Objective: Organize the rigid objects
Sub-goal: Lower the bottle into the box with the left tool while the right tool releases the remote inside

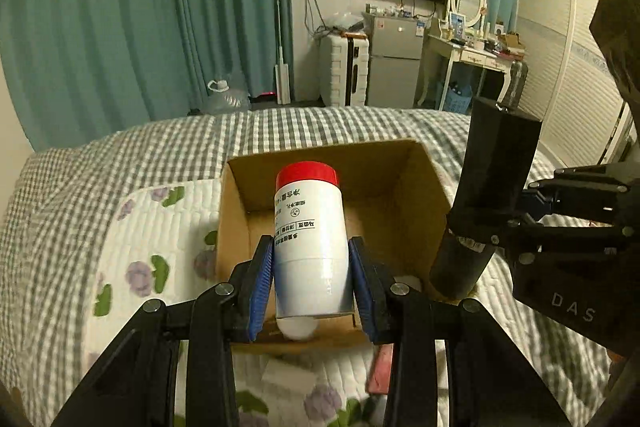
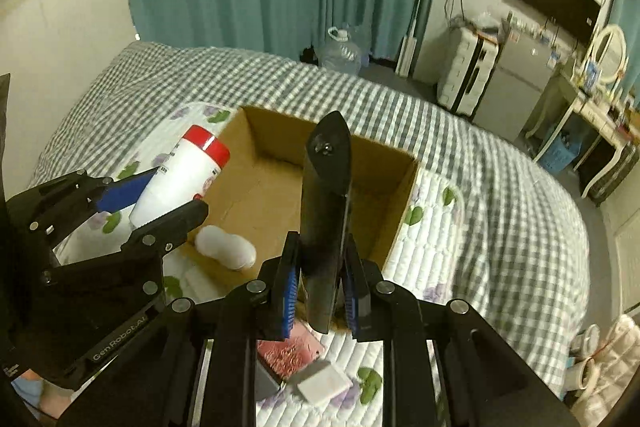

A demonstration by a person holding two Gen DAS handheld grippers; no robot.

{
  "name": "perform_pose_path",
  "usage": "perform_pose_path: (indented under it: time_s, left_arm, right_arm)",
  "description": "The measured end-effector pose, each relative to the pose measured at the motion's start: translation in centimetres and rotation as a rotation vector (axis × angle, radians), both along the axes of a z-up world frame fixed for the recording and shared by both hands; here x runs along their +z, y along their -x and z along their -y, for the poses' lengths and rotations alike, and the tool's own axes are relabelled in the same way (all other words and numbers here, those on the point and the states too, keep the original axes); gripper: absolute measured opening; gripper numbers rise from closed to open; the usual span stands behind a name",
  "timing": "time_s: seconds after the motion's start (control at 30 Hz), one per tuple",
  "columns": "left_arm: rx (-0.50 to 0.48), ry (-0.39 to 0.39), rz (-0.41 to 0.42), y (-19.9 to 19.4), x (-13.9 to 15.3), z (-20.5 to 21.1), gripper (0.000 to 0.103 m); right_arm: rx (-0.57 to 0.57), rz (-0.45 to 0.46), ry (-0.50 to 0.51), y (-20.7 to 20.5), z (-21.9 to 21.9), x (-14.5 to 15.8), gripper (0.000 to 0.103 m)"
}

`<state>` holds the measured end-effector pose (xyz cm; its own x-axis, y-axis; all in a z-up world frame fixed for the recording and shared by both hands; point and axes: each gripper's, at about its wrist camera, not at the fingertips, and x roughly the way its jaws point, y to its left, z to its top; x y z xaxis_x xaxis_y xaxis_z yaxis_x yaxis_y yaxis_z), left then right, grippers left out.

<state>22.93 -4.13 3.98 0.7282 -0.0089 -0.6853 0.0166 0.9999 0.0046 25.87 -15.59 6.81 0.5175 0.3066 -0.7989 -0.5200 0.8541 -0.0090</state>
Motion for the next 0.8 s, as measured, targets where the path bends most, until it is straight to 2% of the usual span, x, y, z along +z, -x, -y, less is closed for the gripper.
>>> perform_pose_path:
  time_s: [0.27,0.43,0.5,0.53,0.6,0.67,0.8]
  left_arm:
    - [-0.018,-0.049,-0.034,-3.5,-4.2,-0.5,0.038]
    - [-0.014,-0.047,-0.05,-4.3,-5.0,-0.6,0.04]
    - [-0.006,-0.051,-0.036,-3.9,-4.7,-0.6,0.045]
    - [-0.004,-0.057,-0.03,-3.7,-4.4,-0.5,0.051]
    - [-0.006,-0.063,-0.013,-3.2,-3.5,-0.6,0.052]
    - [-0.005,-0.065,-0.007,-2.5,-2.5,-0.9,0.052]
    - [0.008,-0.06,0.018,-0.1,-0.1,-1.5,0.057]
  right_arm:
    - [-0.003,-0.072,0.027,-5.1,-0.8,-6.1,0.019]
    - [-0.025,-0.088,0.003,-7.4,-1.4,-7.5,0.019]
    - [-0.044,-0.081,-0.019,-7.9,-1.5,-7.2,0.019]
    - [-0.065,-0.069,-0.036,-8.2,-1.4,-6.8,0.021]
    - [-0.091,-0.039,-0.065,-8.3,-0.9,-5.5,0.034]
    - [-0.111,-0.009,-0.092,-8.1,-0.3,-3.9,0.039]
    - [-0.137,0.045,-0.102,-6.3,1.2,-0.5,0.041]
